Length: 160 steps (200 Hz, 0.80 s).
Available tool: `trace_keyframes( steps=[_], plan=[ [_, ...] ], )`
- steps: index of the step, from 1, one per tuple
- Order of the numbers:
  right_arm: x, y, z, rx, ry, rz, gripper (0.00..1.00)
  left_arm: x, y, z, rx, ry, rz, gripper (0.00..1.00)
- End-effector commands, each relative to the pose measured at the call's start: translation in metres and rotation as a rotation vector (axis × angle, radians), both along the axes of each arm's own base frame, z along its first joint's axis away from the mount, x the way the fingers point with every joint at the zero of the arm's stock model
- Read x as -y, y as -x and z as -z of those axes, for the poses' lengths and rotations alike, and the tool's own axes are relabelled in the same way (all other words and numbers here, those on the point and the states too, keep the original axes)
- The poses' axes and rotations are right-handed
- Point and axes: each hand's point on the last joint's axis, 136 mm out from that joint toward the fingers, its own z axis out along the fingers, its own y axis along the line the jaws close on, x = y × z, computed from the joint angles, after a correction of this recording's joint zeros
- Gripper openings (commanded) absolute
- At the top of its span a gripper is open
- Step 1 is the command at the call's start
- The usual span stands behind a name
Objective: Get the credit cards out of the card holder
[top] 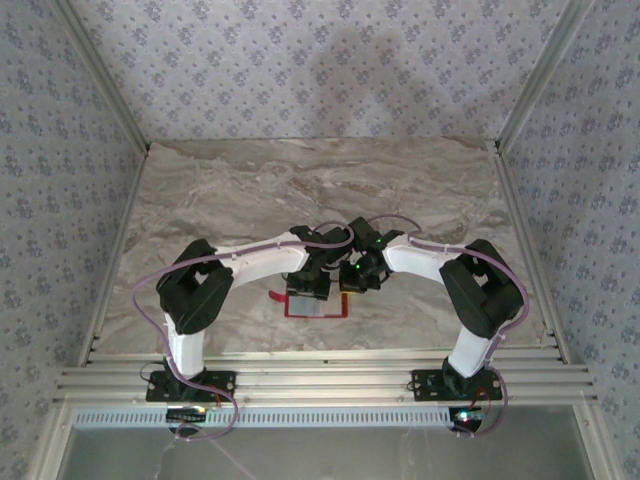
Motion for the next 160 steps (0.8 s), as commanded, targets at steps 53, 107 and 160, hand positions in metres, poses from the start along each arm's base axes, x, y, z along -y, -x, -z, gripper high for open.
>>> trace_keyframes(
  steps=[53, 107, 160],
  plan=[
    [0.004, 0.006, 0.004, -0.023, 0.02, -0.002, 0.08, -0.033, -0.003, -0.007, 0.031, -0.147, 0.021, 0.46],
    [0.005, 0.006, 0.001, -0.019, 0.022, -0.001, 0.08, -0.049, 0.0, 0.001, 0.006, -0.149, -0.007, 0.44],
    [0.006, 0.003, -0.008, 0.002, 0.019, 0.002, 0.09, -0.047, -0.006, -0.011, 0.031, -0.034, -0.045, 0.42]
  ],
)
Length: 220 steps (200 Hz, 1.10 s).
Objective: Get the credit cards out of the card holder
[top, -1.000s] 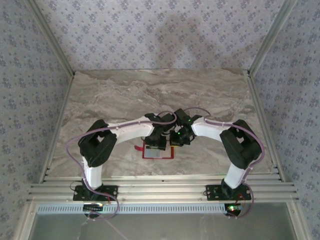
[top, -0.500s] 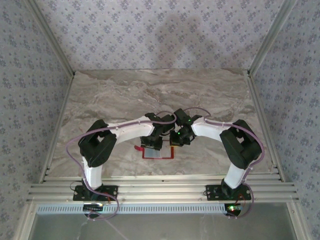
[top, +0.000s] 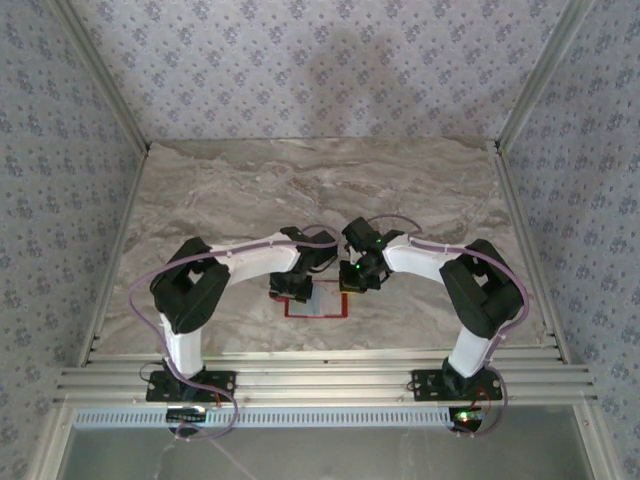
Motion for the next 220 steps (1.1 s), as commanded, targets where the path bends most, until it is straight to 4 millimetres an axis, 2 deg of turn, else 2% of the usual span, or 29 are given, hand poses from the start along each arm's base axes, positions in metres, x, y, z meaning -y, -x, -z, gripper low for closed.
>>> trace_keyframes(
  steps=[1, 29, 54, 96, 139, 220],
  plan=[
    [0.006, 0.003, -0.008, 0.002, 0.019, 0.002, 0.09, 0.007, -0.005, -0.02, 0.039, 0.108, -0.009, 0.42],
    [0.006, 0.003, -0.012, 0.01, 0.018, 0.003, 0.09, 0.026, -0.008, -0.028, 0.043, 0.302, -0.05, 0.41],
    [0.006, 0.004, -0.013, 0.009, 0.014, 0.003, 0.09, 0.053, -0.012, -0.037, 0.045, 0.527, -0.068, 0.4],
    [0.001, 0.005, -0.016, 0.01, -0.015, 0.006, 0.12, 0.084, -0.01, -0.036, -0.028, 0.744, -0.094, 0.33],
    [-0.006, 0.006, -0.014, -0.008, -0.054, 0.003, 0.13, 0.104, -0.005, -0.023, -0.107, 0.834, -0.121, 0.29],
    [-0.007, 0.008, 0.001, -0.045, -0.054, 0.004, 0.12, 0.114, 0.001, 0.0, -0.193, 0.868, -0.156, 0.27]
  ],
)
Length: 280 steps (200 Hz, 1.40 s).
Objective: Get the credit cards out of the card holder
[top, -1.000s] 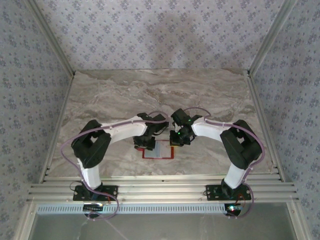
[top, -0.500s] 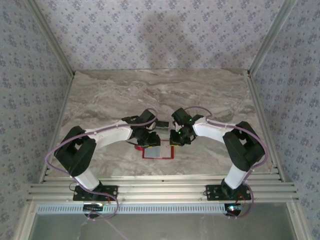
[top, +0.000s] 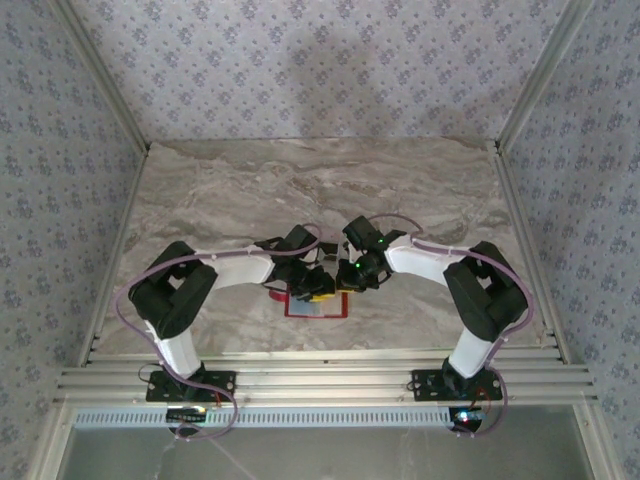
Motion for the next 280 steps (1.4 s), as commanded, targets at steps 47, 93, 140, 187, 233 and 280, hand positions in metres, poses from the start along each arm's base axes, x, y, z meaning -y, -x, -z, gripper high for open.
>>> trace_keyframes(
  steps=[47, 93, 140, 187, 233, 280],
  plan=[
    [0.003, 0.009, 0.016, -0.058, 0.016, 0.008, 0.13, -0.012, 0.001, 0.006, -0.005, -0.085, 0.011, 0.26],
    [0.007, 0.011, 0.024, -0.069, 0.045, 0.006, 0.13, -0.021, -0.001, 0.001, 0.023, -0.135, 0.013, 0.26],
    [0.009, 0.012, 0.027, -0.075, 0.058, 0.004, 0.12, -0.027, -0.002, -0.005, 0.046, -0.157, 0.005, 0.26],
    [0.009, 0.011, 0.025, -0.071, 0.057, 0.005, 0.13, -0.035, -0.001, 0.001, 0.046, -0.207, 0.011, 0.26],
    [0.01, 0.011, 0.024, -0.07, 0.06, 0.004, 0.12, -0.038, 0.0, 0.009, 0.031, -0.229, 0.013, 0.26],
    [0.01, 0.011, 0.024, -0.069, 0.062, 0.004, 0.13, -0.038, -0.003, 0.005, 0.053, -0.224, 0.008, 0.26]
  ],
)
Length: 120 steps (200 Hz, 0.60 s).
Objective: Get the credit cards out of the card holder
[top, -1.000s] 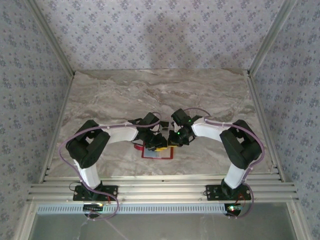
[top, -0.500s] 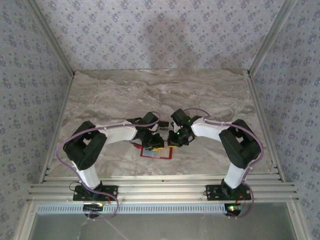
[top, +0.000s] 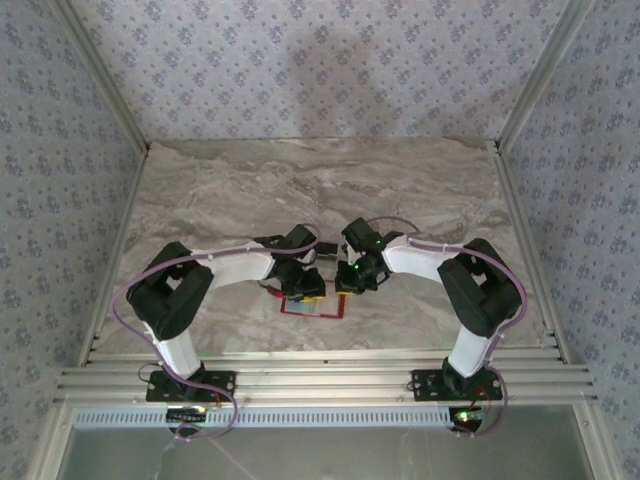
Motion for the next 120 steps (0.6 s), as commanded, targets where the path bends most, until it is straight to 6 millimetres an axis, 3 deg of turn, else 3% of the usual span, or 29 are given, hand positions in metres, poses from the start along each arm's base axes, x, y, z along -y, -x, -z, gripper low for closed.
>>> trace_keyframes(
  steps=[1, 46, 120],
  plan=[
    [0.013, 0.01, 0.015, -0.049, 0.068, 0.01, 0.12, -0.005, -0.001, -0.002, 0.011, -0.024, 0.006, 0.26],
    [0.013, 0.01, 0.015, -0.049, 0.068, 0.009, 0.13, 0.002, 0.0, 0.008, -0.023, 0.038, -0.016, 0.2],
    [0.013, 0.009, 0.006, -0.028, 0.064, 0.018, 0.16, -0.004, -0.003, -0.002, 0.001, 0.062, -0.037, 0.1]
  ],
)
